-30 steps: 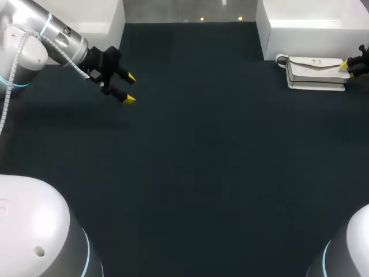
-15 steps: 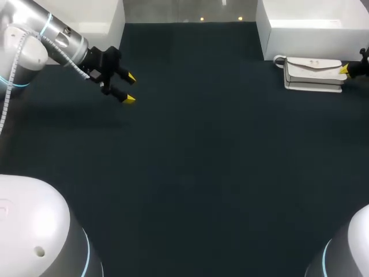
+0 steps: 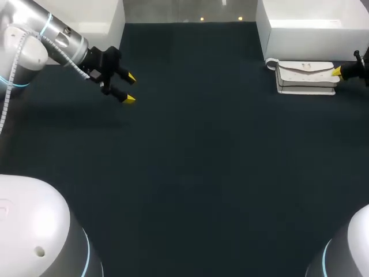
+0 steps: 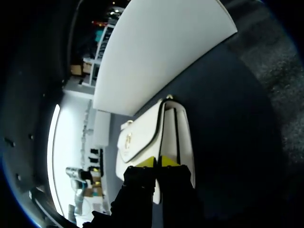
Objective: Pick up the bag, open it, inspect its contents, close it, and place it on the opposite side
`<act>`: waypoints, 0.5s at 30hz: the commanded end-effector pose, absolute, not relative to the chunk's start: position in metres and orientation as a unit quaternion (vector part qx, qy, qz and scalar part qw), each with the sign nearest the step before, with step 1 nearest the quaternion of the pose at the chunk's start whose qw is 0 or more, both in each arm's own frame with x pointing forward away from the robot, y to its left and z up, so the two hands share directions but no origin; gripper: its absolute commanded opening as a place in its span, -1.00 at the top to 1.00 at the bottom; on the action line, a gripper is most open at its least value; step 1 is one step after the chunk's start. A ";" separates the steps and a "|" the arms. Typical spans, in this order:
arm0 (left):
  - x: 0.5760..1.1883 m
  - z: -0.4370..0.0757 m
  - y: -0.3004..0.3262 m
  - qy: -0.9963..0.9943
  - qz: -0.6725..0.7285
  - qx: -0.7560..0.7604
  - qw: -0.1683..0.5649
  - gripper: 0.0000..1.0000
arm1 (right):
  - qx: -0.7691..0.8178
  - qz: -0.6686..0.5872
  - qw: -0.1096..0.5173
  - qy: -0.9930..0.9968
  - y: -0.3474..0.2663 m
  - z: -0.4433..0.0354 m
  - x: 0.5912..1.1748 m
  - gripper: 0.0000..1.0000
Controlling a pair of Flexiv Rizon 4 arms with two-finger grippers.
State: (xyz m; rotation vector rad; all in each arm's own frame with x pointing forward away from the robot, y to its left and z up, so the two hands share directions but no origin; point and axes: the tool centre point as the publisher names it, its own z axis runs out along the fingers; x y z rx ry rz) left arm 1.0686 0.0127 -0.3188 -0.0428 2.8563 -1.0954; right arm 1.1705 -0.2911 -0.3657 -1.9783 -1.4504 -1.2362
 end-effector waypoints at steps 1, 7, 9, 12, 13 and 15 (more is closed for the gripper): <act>1.069 -0.320 0.013 0.932 -0.359 -0.014 0.042 -1.00 | -0.650 -0.331 0.334 -0.597 -0.286 -0.365 1.173 1.00; 1.069 -0.320 0.013 0.932 -0.359 -0.014 0.042 -1.00 | -0.650 -0.336 0.328 -0.598 -0.270 -0.361 1.165 1.00; 1.069 -0.320 0.013 0.932 -0.359 -0.014 0.042 -1.00 | -0.649 -0.337 0.327 -0.598 -0.262 -0.361 1.162 1.00; 1.069 -0.320 0.013 0.932 -0.359 -0.014 0.042 -1.00 | -0.649 -0.339 0.327 -0.598 -0.250 -0.363 1.156 1.00; 1.069 -0.320 0.013 0.932 -0.359 -0.014 0.042 -1.00 | -0.650 -0.342 0.328 -0.595 -0.246 -0.364 1.155 1.00; 1.069 -0.320 0.013 0.932 -0.359 -0.014 0.042 -1.00 | -0.651 -0.345 0.329 -0.591 -0.238 -0.366 1.151 1.00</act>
